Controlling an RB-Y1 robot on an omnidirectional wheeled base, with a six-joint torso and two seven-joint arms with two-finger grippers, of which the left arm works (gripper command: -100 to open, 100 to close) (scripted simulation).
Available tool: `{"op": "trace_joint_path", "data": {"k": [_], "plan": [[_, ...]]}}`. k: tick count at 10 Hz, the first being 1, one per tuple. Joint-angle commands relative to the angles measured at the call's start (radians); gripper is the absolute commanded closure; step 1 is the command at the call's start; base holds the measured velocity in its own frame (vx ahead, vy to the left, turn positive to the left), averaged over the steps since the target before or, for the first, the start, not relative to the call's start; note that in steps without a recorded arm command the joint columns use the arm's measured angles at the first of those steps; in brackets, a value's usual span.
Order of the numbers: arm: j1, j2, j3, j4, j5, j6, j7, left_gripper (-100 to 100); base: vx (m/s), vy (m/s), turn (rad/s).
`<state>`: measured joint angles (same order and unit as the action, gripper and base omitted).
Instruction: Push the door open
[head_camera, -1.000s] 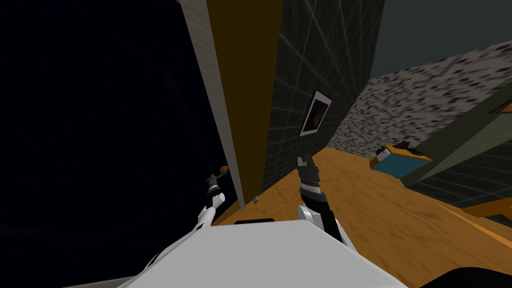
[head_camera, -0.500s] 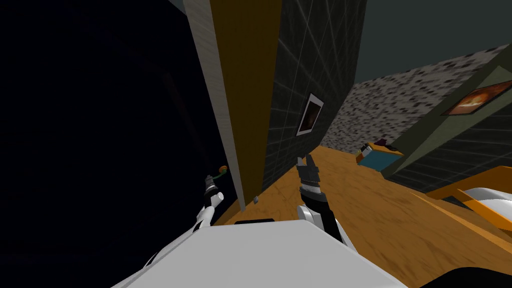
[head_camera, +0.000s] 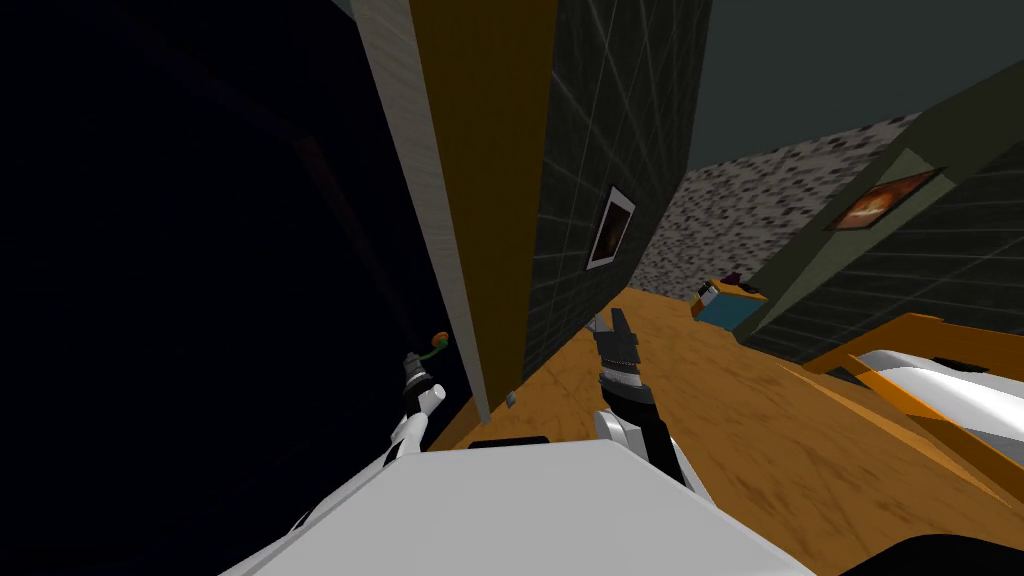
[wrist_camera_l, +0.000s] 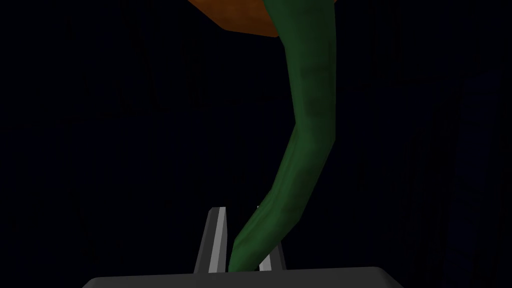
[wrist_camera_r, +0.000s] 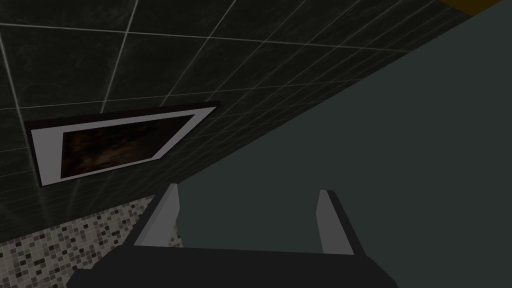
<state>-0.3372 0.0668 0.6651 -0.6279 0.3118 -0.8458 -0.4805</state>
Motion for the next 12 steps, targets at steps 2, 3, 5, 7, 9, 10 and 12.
{"op": "trace_joint_path", "data": {"k": [2, 3, 5, 7, 9, 10, 12], "plan": [[-0.017, 0.014, 0.044, -0.011, 0.02, -0.031, -0.029, 100, -0.01, 0.114, -0.19], [-0.021, 0.014, 0.063, -0.01, 0.03, -0.042, -0.041, 100, 0.032, 0.065, -0.133], [-0.025, 0.014, 0.083, -0.009, 0.039, -0.053, -0.053, 100, 0.009, 0.052, -0.08], [-0.03, 0.013, 0.104, -0.008, 0.049, -0.065, -0.066, 100, -0.004, 0.051, -0.095], [-0.034, 0.012, 0.124, -0.007, 0.059, -0.076, -0.078, 100, 0.002, 0.054, -0.096], [-0.039, 0.012, 0.144, -0.006, 0.068, -0.087, -0.09, 100, 0.006, 0.099, -0.182], [-0.039, 0.012, 0.144, -0.006, 0.068, -0.087, -0.09, 100, 0.004, 0.044, -0.042]]}}
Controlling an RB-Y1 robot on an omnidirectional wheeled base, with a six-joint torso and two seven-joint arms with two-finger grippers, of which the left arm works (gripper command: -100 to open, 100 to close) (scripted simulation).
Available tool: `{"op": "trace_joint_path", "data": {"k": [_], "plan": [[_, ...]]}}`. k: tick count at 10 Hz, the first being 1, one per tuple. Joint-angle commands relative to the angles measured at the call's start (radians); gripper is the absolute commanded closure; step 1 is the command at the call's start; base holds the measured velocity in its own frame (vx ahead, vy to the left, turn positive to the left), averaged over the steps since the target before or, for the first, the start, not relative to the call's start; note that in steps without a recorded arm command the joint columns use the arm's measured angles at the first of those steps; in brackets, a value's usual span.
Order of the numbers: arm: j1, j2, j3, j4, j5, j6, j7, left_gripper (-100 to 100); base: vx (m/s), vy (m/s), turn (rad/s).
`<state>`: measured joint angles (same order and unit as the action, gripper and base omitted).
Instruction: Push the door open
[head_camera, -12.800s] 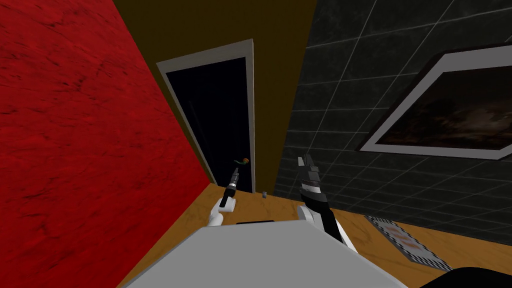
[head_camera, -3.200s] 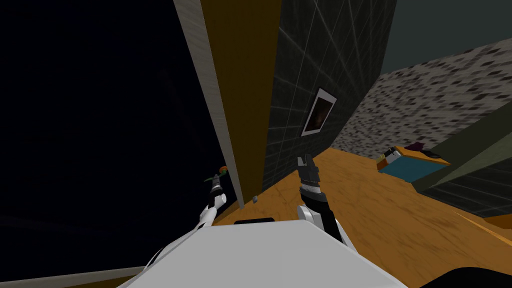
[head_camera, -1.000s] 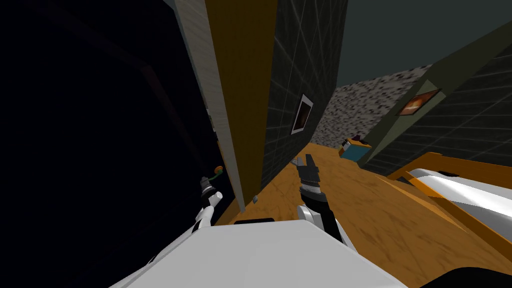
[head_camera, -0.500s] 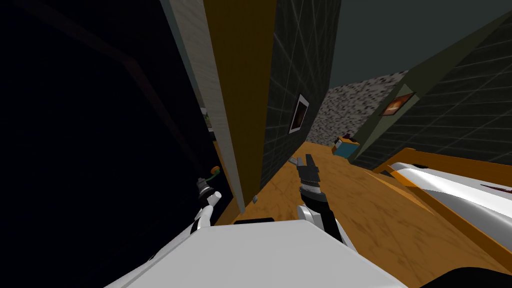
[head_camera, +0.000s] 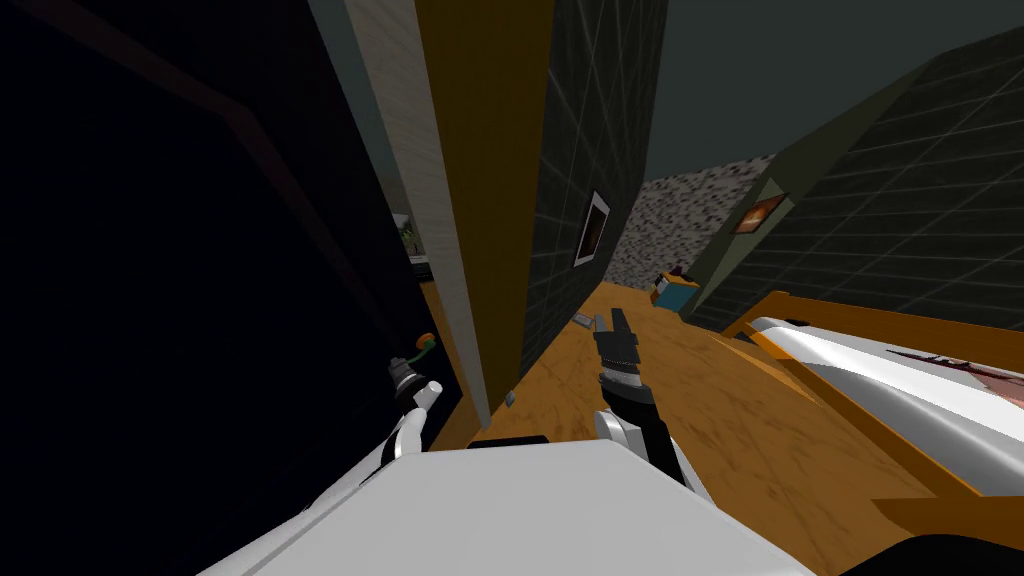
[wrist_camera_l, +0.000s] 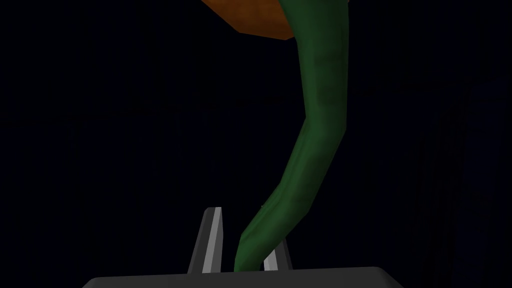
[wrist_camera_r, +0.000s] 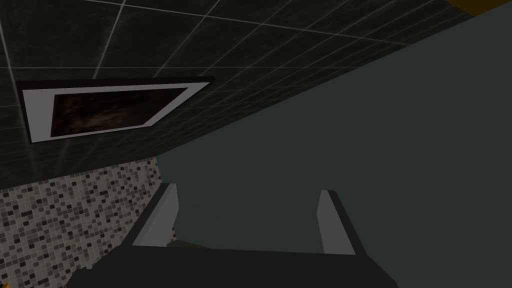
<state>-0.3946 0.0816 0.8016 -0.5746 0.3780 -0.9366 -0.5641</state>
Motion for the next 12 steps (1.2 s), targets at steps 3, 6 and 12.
{"op": "trace_joint_path", "data": {"k": [3, 6, 12], "plan": [[0.01, -0.006, 0.048, -0.057, 0.022, -0.019, -0.032, 100, 0.0, 0.049, -0.12], [0.005, -0.007, 0.069, -0.056, 0.031, -0.031, -0.044, 100, -0.006, 0.054, -0.067], [-0.008, -0.014, 0.129, -0.053, 0.06, -0.064, -0.081, 100, -0.004, 0.048, -0.092]]}}
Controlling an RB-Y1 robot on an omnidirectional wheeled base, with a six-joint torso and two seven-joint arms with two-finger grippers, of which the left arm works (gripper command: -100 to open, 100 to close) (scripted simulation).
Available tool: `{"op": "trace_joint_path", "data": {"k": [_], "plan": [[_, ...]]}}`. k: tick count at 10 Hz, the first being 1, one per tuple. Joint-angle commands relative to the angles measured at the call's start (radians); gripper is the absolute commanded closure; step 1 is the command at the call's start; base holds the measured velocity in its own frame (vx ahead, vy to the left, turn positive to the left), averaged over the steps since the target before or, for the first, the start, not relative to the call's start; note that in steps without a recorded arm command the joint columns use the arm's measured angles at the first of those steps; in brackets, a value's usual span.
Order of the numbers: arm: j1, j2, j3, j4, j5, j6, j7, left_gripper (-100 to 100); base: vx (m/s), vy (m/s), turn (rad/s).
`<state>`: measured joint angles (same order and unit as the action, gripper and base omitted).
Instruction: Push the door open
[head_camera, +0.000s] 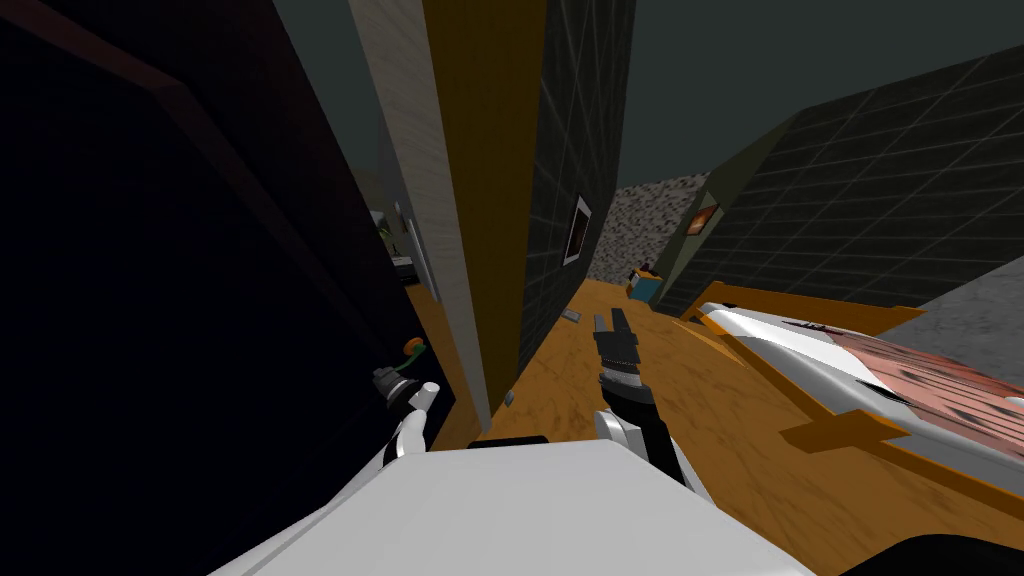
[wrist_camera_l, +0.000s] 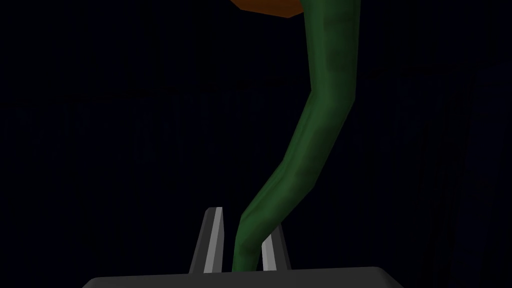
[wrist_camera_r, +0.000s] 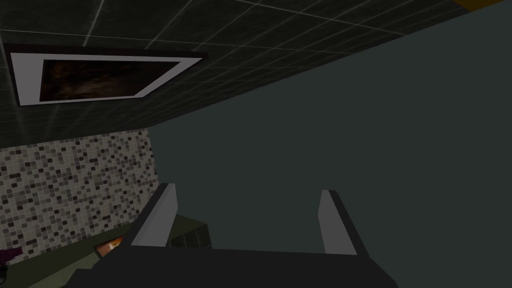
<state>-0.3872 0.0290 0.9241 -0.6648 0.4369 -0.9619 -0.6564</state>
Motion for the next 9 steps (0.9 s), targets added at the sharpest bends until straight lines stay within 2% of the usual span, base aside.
{"op": "trace_joint_path", "data": {"k": [1, 2, 3, 4, 6, 8, 9], "plan": [[-0.016, 0.039, 0.007, 0.037, 0.001, -0.039, 0.011, 100, 0.015, 0.025, 0.013], [-0.016, 0.039, 0.007, 0.037, 0.001, -0.039, 0.011, 100, 0.013, 0.004, 0.004], [-0.02, 0.036, 0.026, 0.038, 0.011, -0.05, -0.001, 100, 0.005, 0.028, -0.102], [-0.02, 0.036, 0.026, 0.038, 0.011, -0.05, -0.001, 100, -0.004, 0.044, -0.07], [-0.029, 0.031, 0.066, 0.04, 0.03, -0.072, -0.025, 100, -0.015, 0.072, -0.157], [-0.029, 0.031, 0.066, 0.04, 0.03, -0.072, -0.025, 100, 0.003, 0.051, -0.031], [-0.037, 0.024, 0.103, 0.042, 0.047, -0.093, -0.048, 100, 0.024, 0.064, -0.199]]}}
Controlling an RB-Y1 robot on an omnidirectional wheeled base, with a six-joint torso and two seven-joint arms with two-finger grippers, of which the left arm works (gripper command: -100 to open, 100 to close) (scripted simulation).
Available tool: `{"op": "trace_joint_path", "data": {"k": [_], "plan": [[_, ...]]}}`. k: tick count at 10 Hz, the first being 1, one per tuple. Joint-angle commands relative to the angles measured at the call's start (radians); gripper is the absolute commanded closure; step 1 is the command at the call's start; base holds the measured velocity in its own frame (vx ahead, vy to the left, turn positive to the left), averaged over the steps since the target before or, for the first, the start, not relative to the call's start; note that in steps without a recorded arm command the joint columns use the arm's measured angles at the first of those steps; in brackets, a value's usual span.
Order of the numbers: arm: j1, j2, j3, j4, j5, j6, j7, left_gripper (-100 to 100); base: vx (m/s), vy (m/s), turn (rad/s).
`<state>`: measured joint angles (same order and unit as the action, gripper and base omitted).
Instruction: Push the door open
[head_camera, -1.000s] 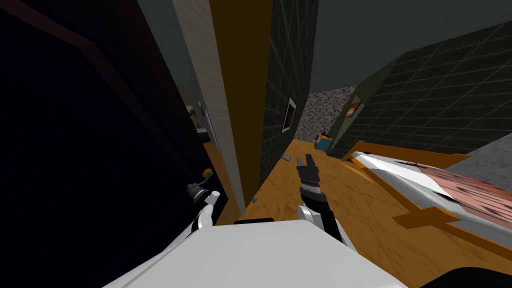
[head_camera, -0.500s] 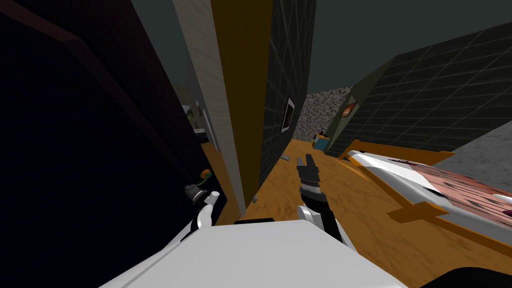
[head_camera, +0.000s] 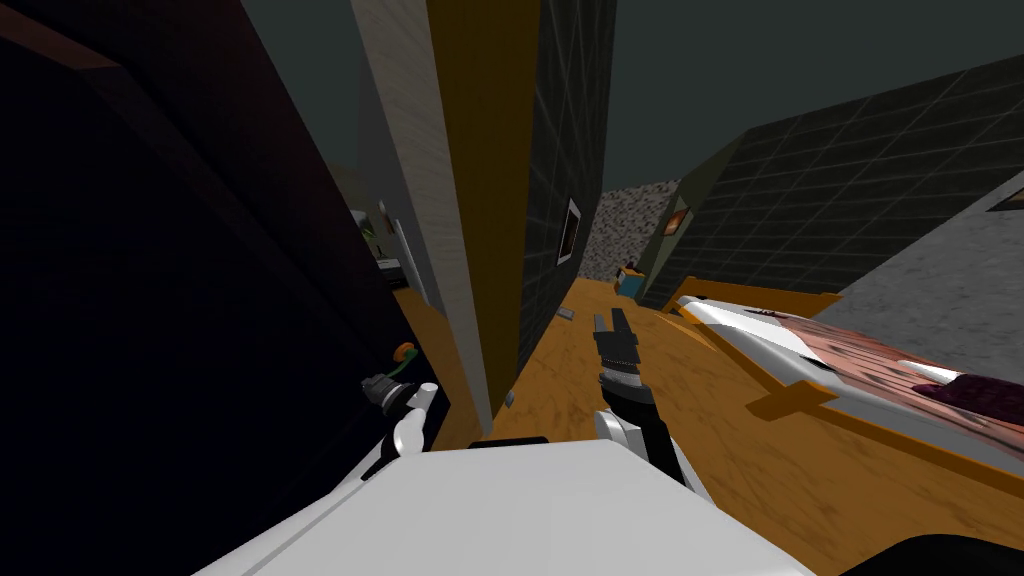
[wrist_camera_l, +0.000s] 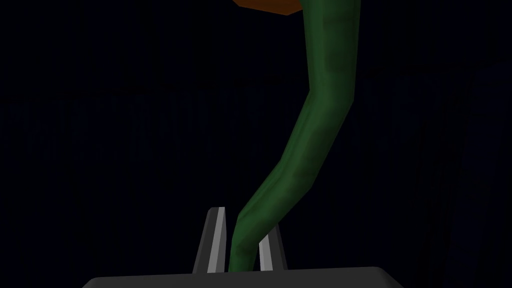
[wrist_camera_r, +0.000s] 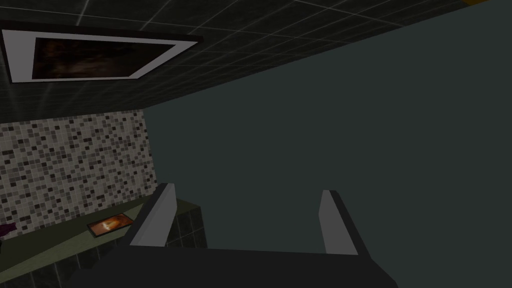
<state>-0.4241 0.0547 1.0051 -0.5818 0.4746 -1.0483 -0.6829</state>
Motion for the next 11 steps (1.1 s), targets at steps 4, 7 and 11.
{"op": "trace_joint_path", "data": {"k": [4, 7, 11], "plan": [[0.0, -0.002, 0.022, -0.031, 0.01, -0.007, -0.022, 100, 0.0, 0.032, -0.029], [0.0, -0.002, 0.022, -0.041, 0.01, -0.007, -0.022, 100, 0.002, 0.0, 0.003], [-0.009, -0.009, 0.059, -0.039, 0.028, -0.028, -0.044, 100, -0.002, 0.05, -0.091]]}}
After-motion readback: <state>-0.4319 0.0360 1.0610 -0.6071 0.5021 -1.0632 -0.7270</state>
